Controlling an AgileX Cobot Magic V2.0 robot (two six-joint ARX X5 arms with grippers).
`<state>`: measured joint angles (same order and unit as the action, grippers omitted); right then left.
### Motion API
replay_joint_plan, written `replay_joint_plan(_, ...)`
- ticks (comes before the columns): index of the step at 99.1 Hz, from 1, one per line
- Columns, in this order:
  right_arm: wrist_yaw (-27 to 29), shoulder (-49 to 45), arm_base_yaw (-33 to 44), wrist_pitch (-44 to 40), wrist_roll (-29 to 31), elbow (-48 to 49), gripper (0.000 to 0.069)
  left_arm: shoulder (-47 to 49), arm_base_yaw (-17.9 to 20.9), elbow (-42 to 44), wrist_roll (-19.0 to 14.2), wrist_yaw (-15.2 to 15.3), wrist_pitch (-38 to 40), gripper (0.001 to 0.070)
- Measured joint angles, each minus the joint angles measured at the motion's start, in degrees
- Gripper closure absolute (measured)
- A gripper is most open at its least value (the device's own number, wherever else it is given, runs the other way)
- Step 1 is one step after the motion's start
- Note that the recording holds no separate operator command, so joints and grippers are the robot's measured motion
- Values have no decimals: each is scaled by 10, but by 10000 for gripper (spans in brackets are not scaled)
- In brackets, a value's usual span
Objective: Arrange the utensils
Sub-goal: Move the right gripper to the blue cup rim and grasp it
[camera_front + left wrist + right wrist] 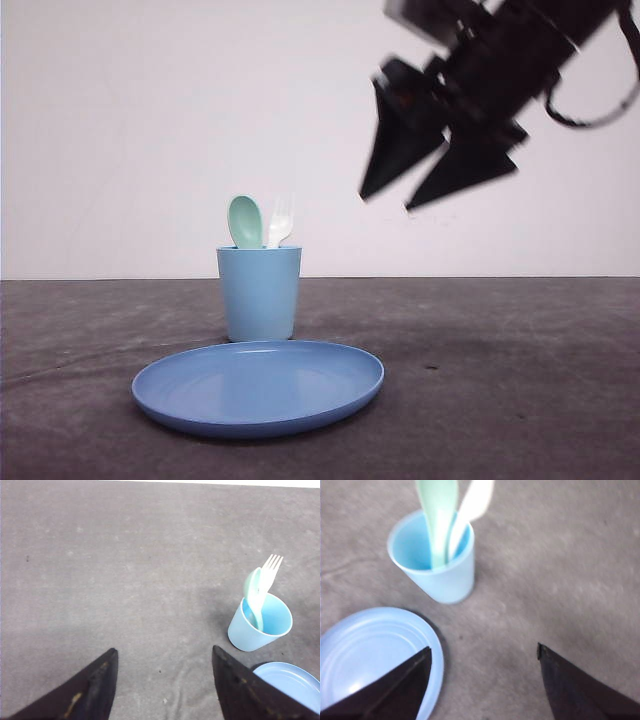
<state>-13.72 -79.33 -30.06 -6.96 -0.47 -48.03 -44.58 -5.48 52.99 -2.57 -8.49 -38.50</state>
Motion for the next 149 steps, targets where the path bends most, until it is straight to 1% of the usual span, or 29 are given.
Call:
replay_joint_plan(7, 0, 0, 0, 29, 3, 15, 266, 0, 0, 0, 0, 0, 0, 352)
replay_joint_plan(11, 0, -1, -1, 35, 3, 18, 250, 0, 0, 0, 0, 0, 0, 352)
replay_joint_plan(15, -1, -3, -3, 45, 6, 19, 216, 0, 0, 0, 0, 0, 0, 352)
replay_joint_plan(27, -12, -19, -6, 76, 15, 19, 82, 0, 0, 0, 0, 0, 0, 352)
replay_joint_plan(32, -12, -28, -10, 90, 21, 19, 54, 0, 0, 0, 0, 0, 0, 352)
replay_joint_plan(41, -11, -55, -22, 128, 28, 19, 32, 0, 0, 0, 0, 0, 0, 352)
replay_joint_plan(57, -12, -109, -45, 189, 37, 19, 21, 0, 0, 0, 0, 0, 0, 352)
replay_joint_plan(60, -12, -119, -48, 197, 38, 19, 10, 0, 0, 0, 0, 0, 0, 352)
replay_joint_plan(65, -12, -135, -53, 204, 40, 18, 10, 0, 0, 0, 0, 0, 0, 352)
replay_joint_plan(100, -10, -235, -67, 210, 52, -63, 9, 0, 0, 0, 0, 0, 0, 352)
replay_joint_plan(127, -11, -290, -82, 210, 52, -144, 9, 0, 0, 0, 0, 0, 0, 352)
replay_joint_plan(142, -11, -306, -82, 210, 52, -167, 12, 0, 0, 0, 0, 0, 0, 352)
replay_joint_plan(145, -11, -306, -82, 209, 53, -167, 19, 0, 0, 0, 0, 0, 0, 352)
replay_joint_plan(149, -10, -307, -82, 207, 53, -167, 53, 0, 0, 0, 0, 0, 0, 352)
